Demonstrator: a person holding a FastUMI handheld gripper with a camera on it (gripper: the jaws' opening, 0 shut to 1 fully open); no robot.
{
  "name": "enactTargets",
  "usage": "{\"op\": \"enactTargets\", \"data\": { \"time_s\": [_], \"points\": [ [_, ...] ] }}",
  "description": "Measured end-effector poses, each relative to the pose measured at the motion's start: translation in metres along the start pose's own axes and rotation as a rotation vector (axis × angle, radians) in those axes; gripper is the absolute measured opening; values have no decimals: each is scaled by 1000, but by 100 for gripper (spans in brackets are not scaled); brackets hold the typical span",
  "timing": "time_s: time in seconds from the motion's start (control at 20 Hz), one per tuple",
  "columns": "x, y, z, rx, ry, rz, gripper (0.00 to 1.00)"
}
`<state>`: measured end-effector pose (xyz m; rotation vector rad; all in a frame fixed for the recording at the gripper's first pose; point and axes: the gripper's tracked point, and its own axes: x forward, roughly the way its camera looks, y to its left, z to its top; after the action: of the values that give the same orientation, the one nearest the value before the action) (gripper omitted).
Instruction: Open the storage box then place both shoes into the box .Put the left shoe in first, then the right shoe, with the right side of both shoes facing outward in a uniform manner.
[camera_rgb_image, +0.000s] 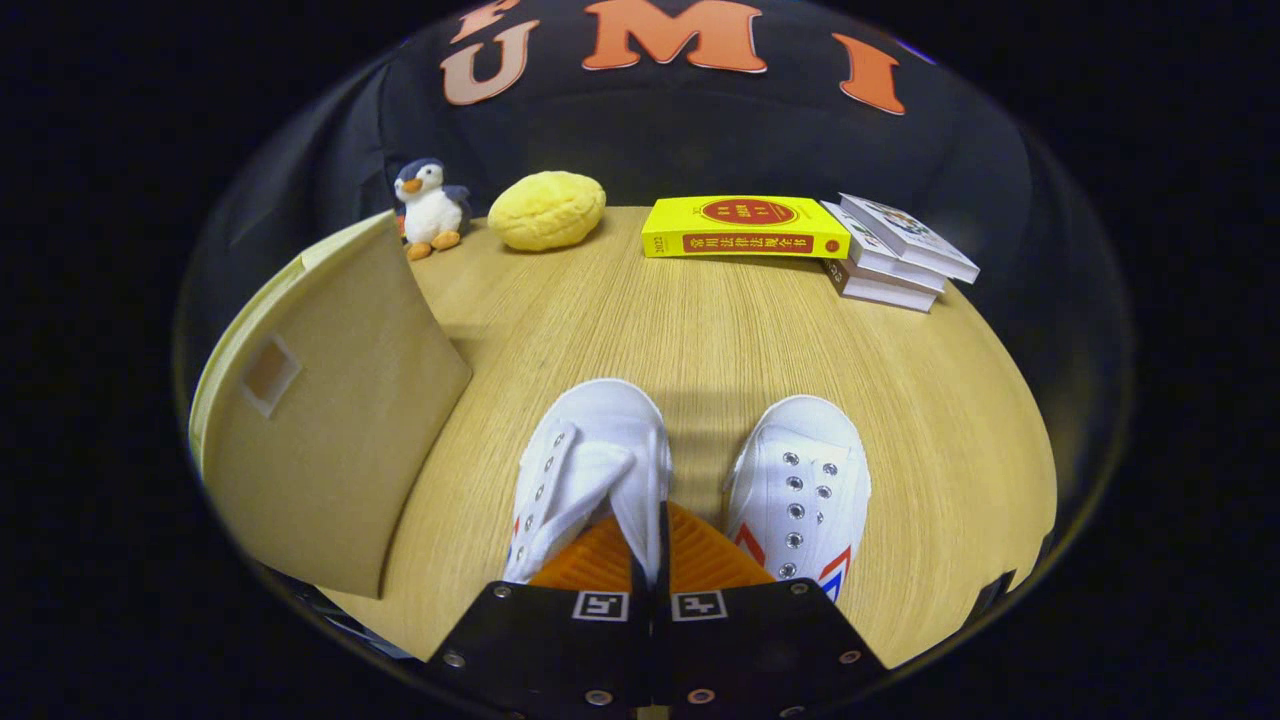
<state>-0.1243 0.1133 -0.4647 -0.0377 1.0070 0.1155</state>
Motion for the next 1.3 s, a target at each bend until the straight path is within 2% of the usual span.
{"op": "enactTargets", "data": {
  "time_s": [0.4,0.75,1.05,1.3],
  "points": [
    [-49,31,66,-13,-132,60,1],
    [-107,76,134,61,-186,111,1],
    [-114,160,162,69,-147,188,1],
    [-89,222,145,89,-34,175,1]
  ]
}}
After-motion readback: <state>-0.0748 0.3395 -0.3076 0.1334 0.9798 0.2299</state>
